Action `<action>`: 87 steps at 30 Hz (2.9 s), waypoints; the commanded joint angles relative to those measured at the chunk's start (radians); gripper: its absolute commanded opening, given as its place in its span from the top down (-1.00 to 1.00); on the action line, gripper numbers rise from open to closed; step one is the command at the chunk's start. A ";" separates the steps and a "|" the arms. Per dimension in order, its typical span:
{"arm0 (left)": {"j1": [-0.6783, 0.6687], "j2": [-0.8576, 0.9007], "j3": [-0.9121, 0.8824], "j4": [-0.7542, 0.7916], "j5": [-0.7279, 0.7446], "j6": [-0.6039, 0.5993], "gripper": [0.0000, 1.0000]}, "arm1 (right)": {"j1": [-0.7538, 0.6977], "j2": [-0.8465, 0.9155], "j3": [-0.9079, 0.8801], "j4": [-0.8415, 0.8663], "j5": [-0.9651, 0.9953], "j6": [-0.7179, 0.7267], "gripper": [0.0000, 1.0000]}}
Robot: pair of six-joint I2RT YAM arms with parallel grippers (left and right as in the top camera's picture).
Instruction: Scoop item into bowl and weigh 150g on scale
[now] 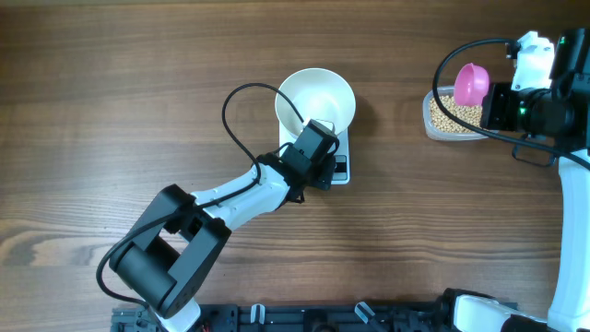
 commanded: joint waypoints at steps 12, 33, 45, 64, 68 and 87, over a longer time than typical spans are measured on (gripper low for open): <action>0.002 0.088 -0.040 -0.033 0.012 0.016 0.92 | -0.003 0.008 -0.008 0.000 0.008 0.027 0.91; 0.033 -0.520 -0.037 -0.028 0.012 0.012 0.47 | -0.003 0.008 -0.008 -0.001 0.009 0.042 0.91; 0.355 -0.732 -0.038 -0.177 0.012 0.012 -0.80 | -0.003 0.008 -0.008 0.001 0.008 -0.061 0.91; 0.578 -0.711 -0.038 -0.251 0.065 -0.002 -1.00 | -0.003 0.115 -0.008 0.317 0.009 -0.325 0.91; 0.578 -0.711 -0.038 -0.240 0.095 -0.074 -0.54 | -0.003 0.160 -0.008 0.437 -0.009 -0.314 0.91; 0.391 -0.646 -0.038 -0.319 0.446 -0.247 0.92 | -0.003 -0.036 0.048 0.023 -0.181 0.104 0.91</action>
